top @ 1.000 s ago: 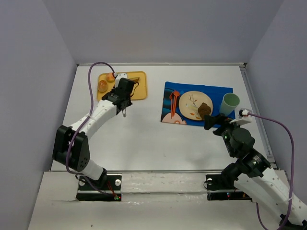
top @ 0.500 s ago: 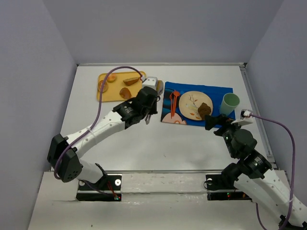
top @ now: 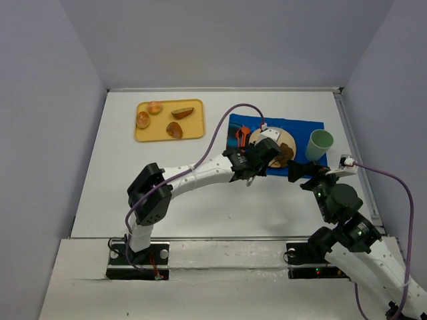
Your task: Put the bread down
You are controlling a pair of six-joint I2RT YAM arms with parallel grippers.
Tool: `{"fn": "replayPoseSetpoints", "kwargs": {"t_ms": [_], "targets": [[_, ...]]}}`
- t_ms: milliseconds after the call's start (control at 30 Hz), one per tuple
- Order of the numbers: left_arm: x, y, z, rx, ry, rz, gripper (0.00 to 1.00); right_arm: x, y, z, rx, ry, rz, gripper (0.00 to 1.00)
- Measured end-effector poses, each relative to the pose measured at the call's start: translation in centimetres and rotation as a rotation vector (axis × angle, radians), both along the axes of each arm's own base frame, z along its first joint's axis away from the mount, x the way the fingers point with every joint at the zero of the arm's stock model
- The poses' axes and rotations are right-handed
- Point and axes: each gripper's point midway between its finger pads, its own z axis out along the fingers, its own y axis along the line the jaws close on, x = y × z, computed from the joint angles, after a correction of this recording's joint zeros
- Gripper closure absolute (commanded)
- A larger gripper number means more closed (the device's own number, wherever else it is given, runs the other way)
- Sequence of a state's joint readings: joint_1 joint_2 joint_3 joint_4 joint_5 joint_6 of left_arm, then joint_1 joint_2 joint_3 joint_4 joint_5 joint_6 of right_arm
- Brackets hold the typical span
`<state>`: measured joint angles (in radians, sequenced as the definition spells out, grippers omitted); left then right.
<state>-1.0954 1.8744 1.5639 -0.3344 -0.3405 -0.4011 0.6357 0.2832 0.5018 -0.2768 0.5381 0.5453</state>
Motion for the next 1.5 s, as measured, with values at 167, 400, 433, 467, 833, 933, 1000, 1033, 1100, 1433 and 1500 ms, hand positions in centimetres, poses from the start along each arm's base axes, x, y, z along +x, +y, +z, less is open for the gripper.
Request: {"fn": "replayPoseSetpoints", "kwargs": {"t_ms": [167, 400, 433, 467, 833, 933, 1000, 1033, 1100, 1433, 1500], "targets": [[0.2, -0.7, -0.8, 0.033, 0.007, 0.003, 0.56, 0.0, 0.0, -0.1, -0.001, 0.001, -0.001, 0.00], [0.4, -0.9, -0.3, 0.026, -0.003, 0.001, 0.35, 0.0, 0.0, -0.1, -0.001, 0.002, -0.001, 0.00], [0.3, -0.9, -0.3, 0.029, -0.004, -0.002, 0.35, 0.0, 0.0, -0.1, -0.001, 0.002, -0.001, 0.00], [0.3, -0.9, -0.3, 0.031, -0.007, -0.003, 0.34, 0.0, 0.0, -0.1, -0.001, 0.002, -0.001, 0.00], [1.3, 0.7, 3.4, 0.023, -0.103, 0.042, 0.40, 0.0, 0.0, -0.1, -0.001, 0.003, -0.001, 0.00], [1.4, 2.7, 6.1, 0.006, -0.164, 0.087, 0.38, 0.0, 0.0, -0.1, -0.001, 0.003, -0.001, 0.00], [1.3, 4.4, 7.4, 0.005, -0.201, 0.111, 0.37, 0.0, 0.0, -0.1, -0.002, 0.003, -0.001, 0.00], [1.1, 5.3, 8.0, -0.003, -0.217, 0.118, 0.37, 0.0, 0.0, -0.1, -0.002, 0.003, -0.001, 0.00], [0.8, 7.3, 8.6, 0.004, -0.243, 0.134, 0.37, 0.0, 0.0, -0.1, -0.001, 0.003, -0.001, 0.00], [1.0, 21.6, -1.4, 0.123, -0.125, 0.353, 0.36, 0.1, 0.1, -0.3, -0.006, 0.010, -0.001, 0.00], [0.4, 22.7, -3.2, 0.146, -0.091, 0.366, 0.35, 0.2, 0.2, -0.6, -0.013, 0.020, -0.001, 0.00]]}}
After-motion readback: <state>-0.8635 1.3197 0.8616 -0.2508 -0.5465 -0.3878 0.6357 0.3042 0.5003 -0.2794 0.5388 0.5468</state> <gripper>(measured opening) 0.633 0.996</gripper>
